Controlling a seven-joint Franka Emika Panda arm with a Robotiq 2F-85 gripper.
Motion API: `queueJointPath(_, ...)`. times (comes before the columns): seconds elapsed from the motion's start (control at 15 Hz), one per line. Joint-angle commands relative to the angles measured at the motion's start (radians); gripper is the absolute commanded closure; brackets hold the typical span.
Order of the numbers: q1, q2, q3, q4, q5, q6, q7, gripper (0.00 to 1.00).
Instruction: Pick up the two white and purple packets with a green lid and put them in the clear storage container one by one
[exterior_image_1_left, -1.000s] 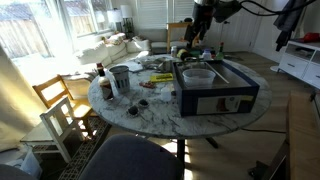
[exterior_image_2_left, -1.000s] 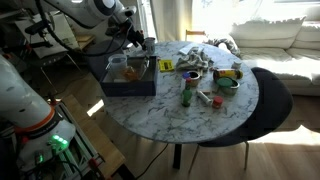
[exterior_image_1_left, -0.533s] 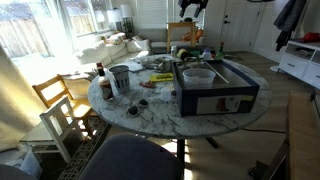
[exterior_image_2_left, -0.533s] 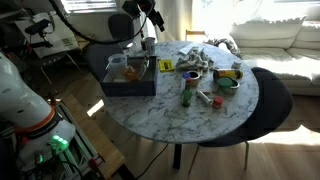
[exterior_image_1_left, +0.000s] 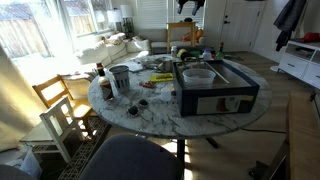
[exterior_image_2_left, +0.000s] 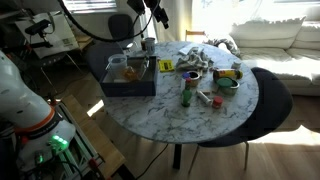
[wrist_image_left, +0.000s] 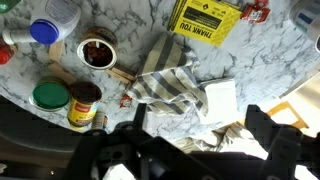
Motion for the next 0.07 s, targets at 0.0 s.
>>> queueJointPath(0.0,-0.009,0.000,0.009,0.002,0.002,-0.003,-0.003,0.00)
